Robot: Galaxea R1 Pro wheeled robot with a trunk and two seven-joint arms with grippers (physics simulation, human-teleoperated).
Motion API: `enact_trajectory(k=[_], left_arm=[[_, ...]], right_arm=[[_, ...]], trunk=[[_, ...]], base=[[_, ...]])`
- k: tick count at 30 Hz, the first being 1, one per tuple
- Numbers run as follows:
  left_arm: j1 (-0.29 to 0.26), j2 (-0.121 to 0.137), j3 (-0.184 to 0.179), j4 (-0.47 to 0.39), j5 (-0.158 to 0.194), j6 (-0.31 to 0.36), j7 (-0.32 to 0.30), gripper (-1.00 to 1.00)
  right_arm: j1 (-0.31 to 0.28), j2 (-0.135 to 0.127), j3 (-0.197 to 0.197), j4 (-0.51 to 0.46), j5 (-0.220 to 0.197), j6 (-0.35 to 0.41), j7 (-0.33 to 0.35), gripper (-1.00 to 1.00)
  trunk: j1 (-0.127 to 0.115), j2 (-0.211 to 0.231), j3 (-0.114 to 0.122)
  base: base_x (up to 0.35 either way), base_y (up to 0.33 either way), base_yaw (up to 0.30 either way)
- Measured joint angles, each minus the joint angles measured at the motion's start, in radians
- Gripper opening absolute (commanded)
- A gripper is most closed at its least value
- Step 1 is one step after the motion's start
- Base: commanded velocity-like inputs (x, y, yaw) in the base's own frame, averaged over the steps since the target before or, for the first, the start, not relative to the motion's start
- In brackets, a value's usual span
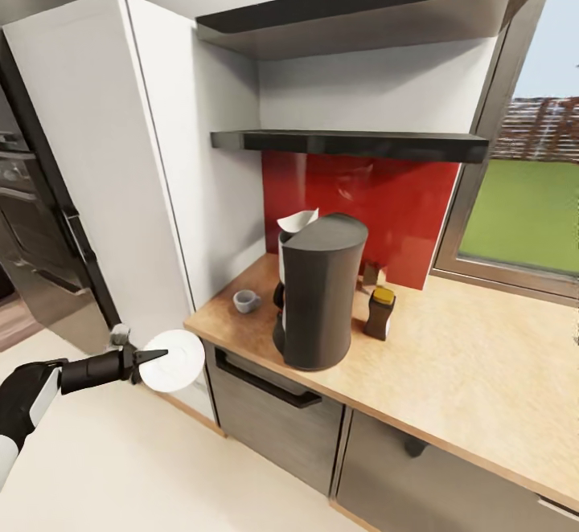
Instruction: Set up a coffee station on the kitchen countertop: keep the coffee maker on the countertop, move the bottle of coffee from the kitchen shelf to the counter next to the coffee maker, place a paper coffee filter on top of the coffee maker, put the saucer next to the coffee maker with the coffee cup on the saucer, and place the electric kettle next to the coffee maker.
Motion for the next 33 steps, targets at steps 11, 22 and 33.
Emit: enact_trajectory(k=[11, 22, 33], left_arm=[[0.0, -0.001, 0.0, 0.001, -0.001, 0.001, 0.0, -1.0], [-0.001, -0.009, 0.014, -0.006, 0.008, 0.008, 0.1, -1.0], [-0.013, -0.009, 0.065, -0.013, 0.002, 0.056, 0.16, -1.0]], right_arm=[[0.027, 0.008, 0.0, -0.001, -0.001, 0.0, -0.004, 1.0], [0.027, 0.012, -0.001, -0.005, -0.006, -0.001, -0.001, 1.0], [0.027, 0.011, -0.004, -0.007, -0.013, -0.02, 0.0, 1.0]], trunk=[[0.0, 0.0, 0.0], [0.0, 0.0, 0.0], [0.0, 0.0, 0.0]], base=[[0.008, 0.005, -0.009], [0.0, 0.0, 0.0], [0.0, 0.0, 0.0]])
